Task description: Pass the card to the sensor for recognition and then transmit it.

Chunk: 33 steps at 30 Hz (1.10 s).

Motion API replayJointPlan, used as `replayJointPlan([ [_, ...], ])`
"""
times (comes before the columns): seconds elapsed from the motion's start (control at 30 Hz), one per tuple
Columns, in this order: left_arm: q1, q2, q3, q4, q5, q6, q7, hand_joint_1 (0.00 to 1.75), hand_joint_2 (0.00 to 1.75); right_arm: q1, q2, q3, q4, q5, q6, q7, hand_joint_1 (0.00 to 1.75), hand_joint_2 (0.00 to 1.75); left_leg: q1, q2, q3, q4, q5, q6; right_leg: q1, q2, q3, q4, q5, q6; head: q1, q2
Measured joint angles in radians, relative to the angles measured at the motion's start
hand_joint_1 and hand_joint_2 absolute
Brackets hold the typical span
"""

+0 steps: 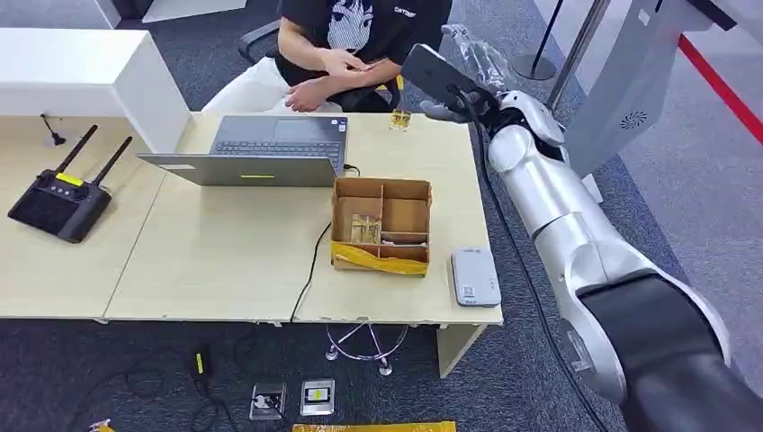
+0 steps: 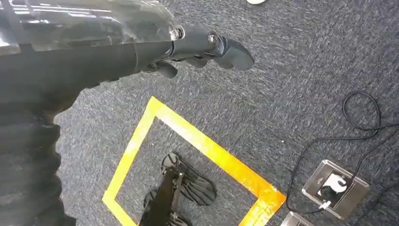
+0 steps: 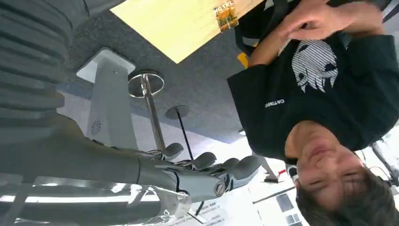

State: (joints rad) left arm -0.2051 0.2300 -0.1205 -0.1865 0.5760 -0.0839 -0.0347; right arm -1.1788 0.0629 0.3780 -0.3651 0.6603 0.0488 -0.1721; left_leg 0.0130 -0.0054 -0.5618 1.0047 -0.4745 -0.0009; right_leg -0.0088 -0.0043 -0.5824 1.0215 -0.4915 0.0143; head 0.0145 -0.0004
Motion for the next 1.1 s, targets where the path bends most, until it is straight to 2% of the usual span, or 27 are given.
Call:
replayJointPlan([
  [0.1,0.003,0.0,0.0,0.0,0.003,0.005,-0.007,0.0,1.75,0.001,0.0,0.0,0.003,-0.008,-0.035,-0.029,0.0,1.75,0.0,0.0,0.0,0.0,0.0,0.0,0.0,0.0,0.0,0.0,0.0,0.0,0.0,0.0],
  [0.23,0.019,0.005,0.0,0.0,0.016,0.014,-0.027,0.0,1.75,0.005,-0.006,-0.001,-0.006,-0.006,-0.152,-0.093,0.0,1.75,0.0,0.001,0.0,0.0,0.0,0.0,0.0,0.001,0.0,0.0,0.0,0.0,0.0,0.0],
  [0.33,0.041,0.006,0.0,0.0,0.028,0.014,-0.046,0.0,1.75,0.037,-0.027,-0.002,-0.061,0.039,-0.212,-0.092,0.0,1.75,0.0,0.001,0.001,0.0,0.0,0.0,0.0,0.001,0.0,0.0,0.0,0.0,0.0,0.0],
  [0.47,0.067,0.01,0.0,0.0,0.034,0.014,-0.056,0.0,1.75,0.198,-0.081,-0.008,-0.278,0.175,-0.185,0.023,0.0,1.75,0.0,0.0,0.001,0.0,-0.001,0.0,0.0,-0.001,0.002,-0.002,0.0,0.0,0.0,0.0],
  [0.57,0.08,0.012,0.0,0.0,0.035,0.015,-0.056,0.0,1.75,0.341,-0.115,-0.02,-0.472,0.22,-0.141,0.072,0.0,1.75,0.0,0.001,0.001,0.0,-0.001,0.001,0.0,0.0,0.001,-0.002,0.0,0.0,0.0,0.0],
  [0.67,0.084,0.013,0.0,0.0,0.035,0.016,-0.058,0.0,1.75,0.443,-0.135,-0.025,-0.621,0.235,-0.126,0.085,0.0,1.75,0.0,0.002,0.001,0.0,-0.002,0.0,0.0,0.0,0.001,-0.002,0.0,0.0,0.0,0.0],
  [0.77,0.088,0.014,0.0,0.0,0.035,0.016,-0.059,0.0,1.75,0.492,-0.15,-0.029,-0.73,0.241,-0.119,0.089,0.0,1.75,0.0,0.002,0.001,0.0,-0.002,0.0,0.0,0.001,0.001,-0.002,0.0,0.0,0.0,0.0],
  [1.1,0.088,0.017,0.0,0.0,0.04,0.027,-0.059,0.0,1.75,0.596,-0.166,-0.033,-0.911,0.231,-0.086,0.066,0.0,1.75,0.001,0.002,0.001,0.0,-0.001,0.0,0.001,0.001,0.001,-0.001,0.0,0.0,0.0,0.0],
])
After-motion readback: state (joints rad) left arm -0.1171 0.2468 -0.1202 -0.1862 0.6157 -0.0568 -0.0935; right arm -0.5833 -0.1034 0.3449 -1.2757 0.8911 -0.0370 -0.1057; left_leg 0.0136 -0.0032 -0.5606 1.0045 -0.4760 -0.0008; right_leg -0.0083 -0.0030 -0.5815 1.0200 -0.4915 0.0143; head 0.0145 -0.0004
